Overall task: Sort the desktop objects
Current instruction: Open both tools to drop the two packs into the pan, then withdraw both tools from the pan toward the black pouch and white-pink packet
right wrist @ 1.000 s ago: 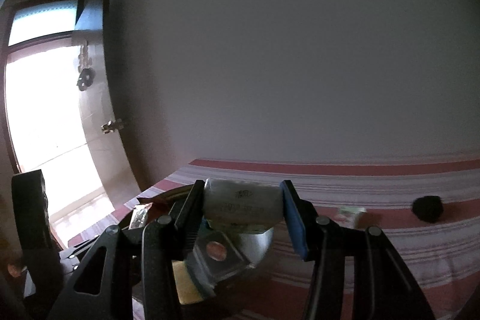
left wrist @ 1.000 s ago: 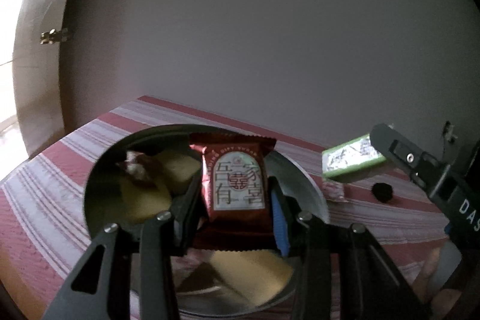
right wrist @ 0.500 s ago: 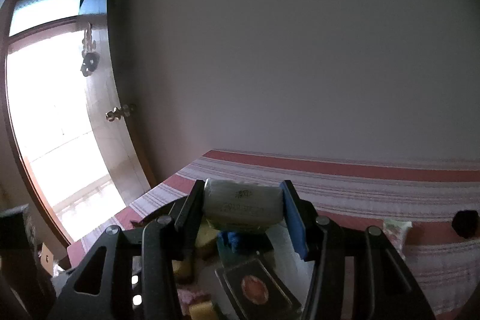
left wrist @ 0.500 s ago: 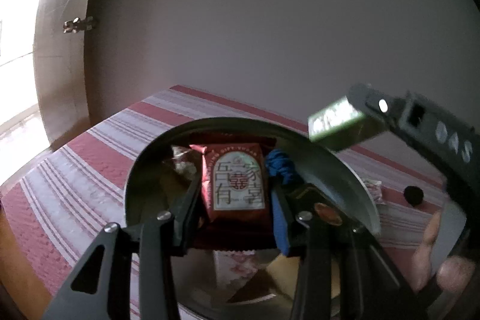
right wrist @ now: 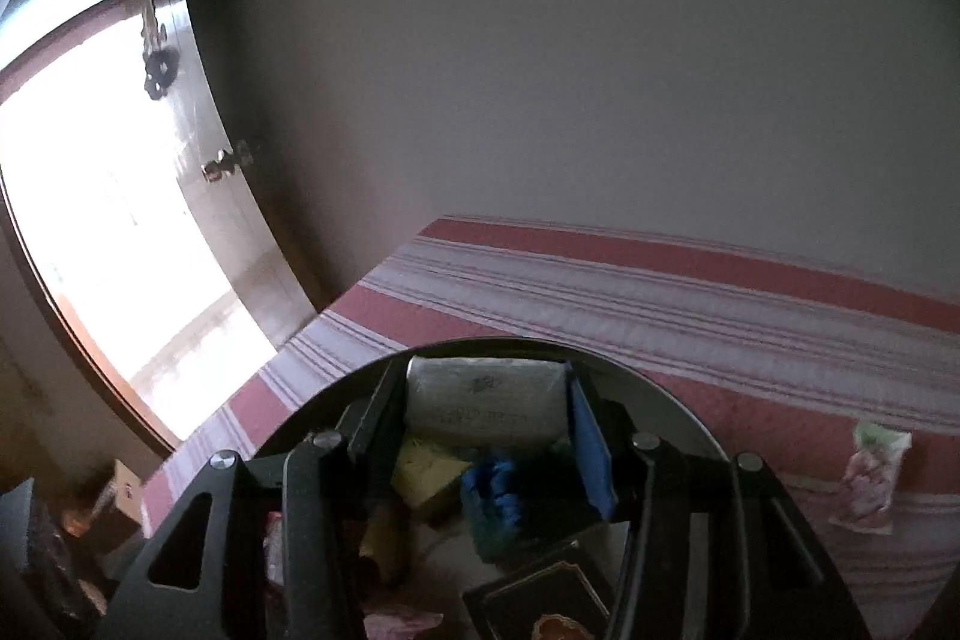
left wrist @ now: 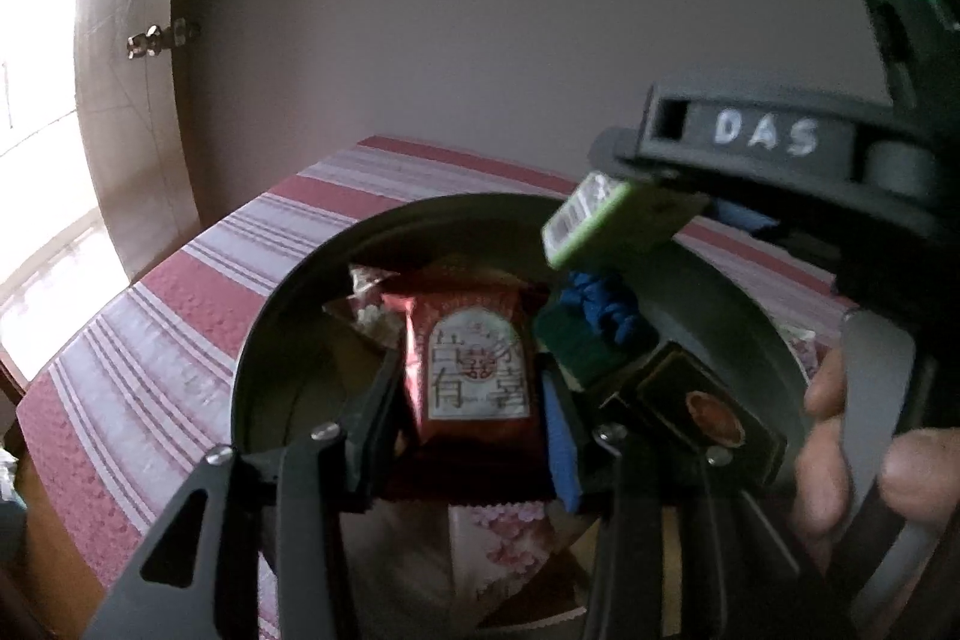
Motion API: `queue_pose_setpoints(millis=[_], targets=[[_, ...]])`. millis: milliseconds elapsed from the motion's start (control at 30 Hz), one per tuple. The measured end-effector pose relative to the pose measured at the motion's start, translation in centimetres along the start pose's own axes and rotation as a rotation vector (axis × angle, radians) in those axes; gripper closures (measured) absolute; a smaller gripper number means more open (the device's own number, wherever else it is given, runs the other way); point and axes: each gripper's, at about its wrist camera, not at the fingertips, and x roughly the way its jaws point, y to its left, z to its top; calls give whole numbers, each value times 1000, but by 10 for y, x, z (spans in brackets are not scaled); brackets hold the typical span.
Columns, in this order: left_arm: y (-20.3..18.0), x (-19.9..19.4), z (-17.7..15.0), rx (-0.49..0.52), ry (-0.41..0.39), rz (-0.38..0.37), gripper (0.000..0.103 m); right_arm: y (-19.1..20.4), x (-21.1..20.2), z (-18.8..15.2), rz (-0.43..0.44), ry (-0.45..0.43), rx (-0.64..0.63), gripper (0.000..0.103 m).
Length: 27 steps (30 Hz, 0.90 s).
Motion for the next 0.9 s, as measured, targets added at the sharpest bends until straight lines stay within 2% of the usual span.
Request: queue_pose_setpoints(millis=[33, 67, 100, 167, 200, 367, 733, 900], targets=[[-2, -1, 0, 5, 0, 6, 52, -2, -4, -1, -2, -13, 9, 36], [-4, -1, 1, 15, 3, 17, 38, -5, -9, -2, -3, -39, 19, 25], [-6, -3, 1, 27, -2, 27, 31, -5, -13, -1, -2, -65, 27, 23], [-11, -7, 2, 47, -21, 57, 6, -7, -25, -2, 10, -125, 43, 21], [-12, -9, 2, 51, -30, 64, 2, -7, -28, -3, 14, -133, 45, 21], [-12, -10, 2, 34, -24, 71, 0, -11, -46, -3, 9, -171, 77, 21], [-10, -9, 4, 4, -8, 62, 0, -14, -44, -21, -61, -113, 71, 21], [-11, -9, 3, 2, -13, 64, 0, -16, -49, -29, -97, -121, 49, 21]])
